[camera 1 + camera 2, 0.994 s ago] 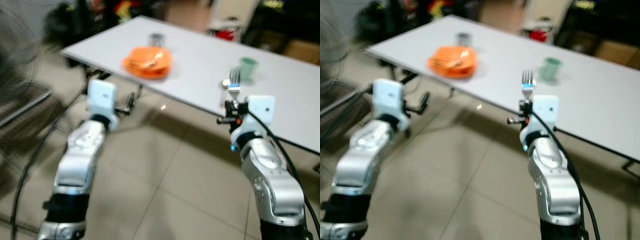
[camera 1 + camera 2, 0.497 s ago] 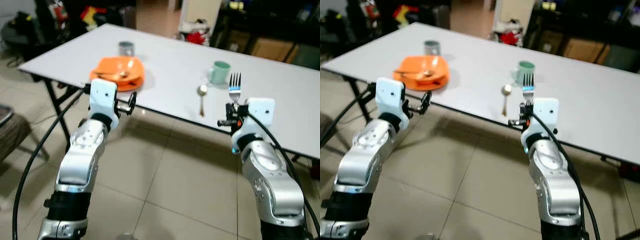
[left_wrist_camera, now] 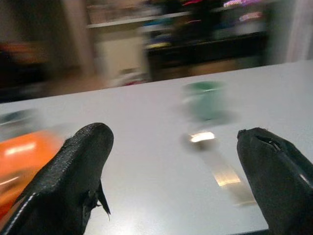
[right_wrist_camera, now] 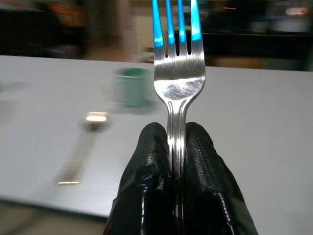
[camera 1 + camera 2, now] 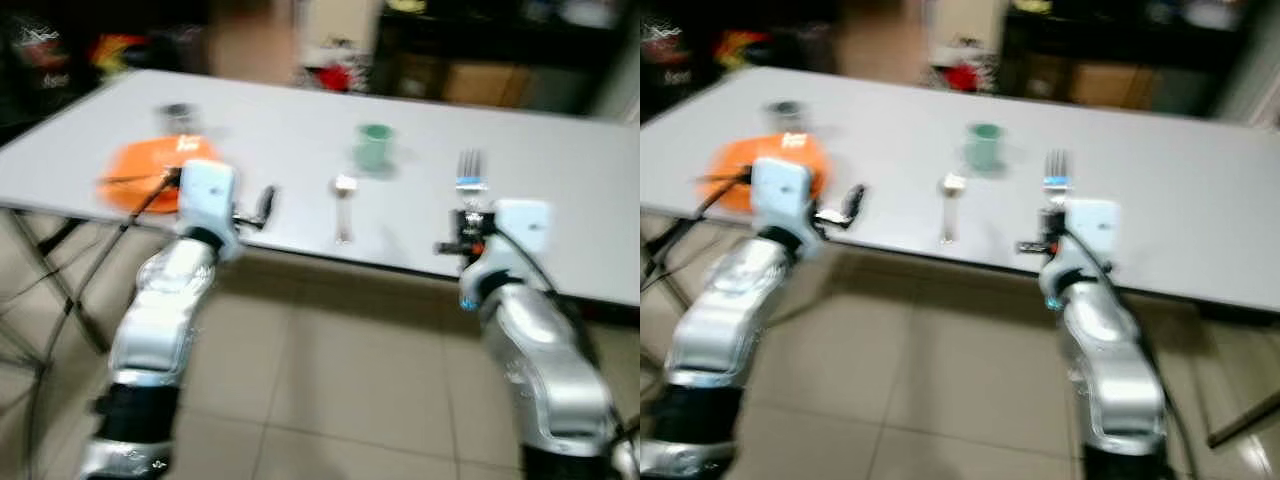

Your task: Setting the table

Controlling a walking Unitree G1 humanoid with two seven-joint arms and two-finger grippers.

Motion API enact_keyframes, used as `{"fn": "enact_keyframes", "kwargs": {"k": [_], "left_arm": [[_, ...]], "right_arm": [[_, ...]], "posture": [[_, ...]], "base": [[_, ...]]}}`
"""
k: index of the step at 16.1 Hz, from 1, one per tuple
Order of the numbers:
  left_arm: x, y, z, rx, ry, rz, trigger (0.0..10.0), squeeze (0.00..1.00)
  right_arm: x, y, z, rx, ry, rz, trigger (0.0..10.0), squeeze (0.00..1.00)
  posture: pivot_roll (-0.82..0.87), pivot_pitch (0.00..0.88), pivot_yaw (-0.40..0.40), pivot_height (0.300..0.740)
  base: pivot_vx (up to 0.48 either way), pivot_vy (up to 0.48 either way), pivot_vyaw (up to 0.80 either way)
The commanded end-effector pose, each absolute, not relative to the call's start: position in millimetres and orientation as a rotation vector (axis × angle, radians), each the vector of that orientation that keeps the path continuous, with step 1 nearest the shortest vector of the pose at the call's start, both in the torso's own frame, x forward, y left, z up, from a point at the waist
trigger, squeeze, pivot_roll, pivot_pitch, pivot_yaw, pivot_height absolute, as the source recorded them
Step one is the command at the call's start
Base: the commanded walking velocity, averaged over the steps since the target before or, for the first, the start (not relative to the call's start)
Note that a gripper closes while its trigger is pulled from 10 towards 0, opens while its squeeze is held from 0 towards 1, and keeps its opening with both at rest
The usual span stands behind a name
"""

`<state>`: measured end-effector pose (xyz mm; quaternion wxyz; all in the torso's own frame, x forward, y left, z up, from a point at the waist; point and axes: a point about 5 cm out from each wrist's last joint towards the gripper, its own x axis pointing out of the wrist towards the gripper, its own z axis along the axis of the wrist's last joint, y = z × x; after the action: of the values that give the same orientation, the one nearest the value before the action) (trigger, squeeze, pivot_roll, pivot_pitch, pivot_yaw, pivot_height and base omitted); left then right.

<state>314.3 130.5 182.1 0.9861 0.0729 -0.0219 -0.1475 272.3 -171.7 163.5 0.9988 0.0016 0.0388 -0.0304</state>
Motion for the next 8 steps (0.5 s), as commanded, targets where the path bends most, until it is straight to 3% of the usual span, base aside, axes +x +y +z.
{"fn": "enact_keyframes", "kwargs": {"k": [1, 6, 8], "left_arm": [[315.6, 137.5, 186.5, 0.163, -0.053, -0.283, 10.0, 0.0], [312.2, 132.1, 182.7, 0.164, -0.043, -0.31, 10.0, 0.0], [311.1, 131.4, 181.7, 0.166, -0.038, -0.316, 10.0, 0.0]], "right_arm": [[273.8, -165.6, 171.5, 0.015, 0.043, -0.042, 10.0, 0.0], [272.7, -169.4, 167.3, 0.0, 0.062, -0.057, 10.0, 0.0], [272.1, -170.0, 164.5, 0.01, 0.079, -0.059, 10.0, 0.0]], "posture": [[0.04, 0.0, -0.024, 0.74], [0.04, 0.0, -0.025, 0.74], [0.04, 0.0, -0.026, 0.74]], "base": [[0.315, 0.0, -0.79], [0.309, 0.0, 0.0], [0.302, 0.0, -0.77]]}}
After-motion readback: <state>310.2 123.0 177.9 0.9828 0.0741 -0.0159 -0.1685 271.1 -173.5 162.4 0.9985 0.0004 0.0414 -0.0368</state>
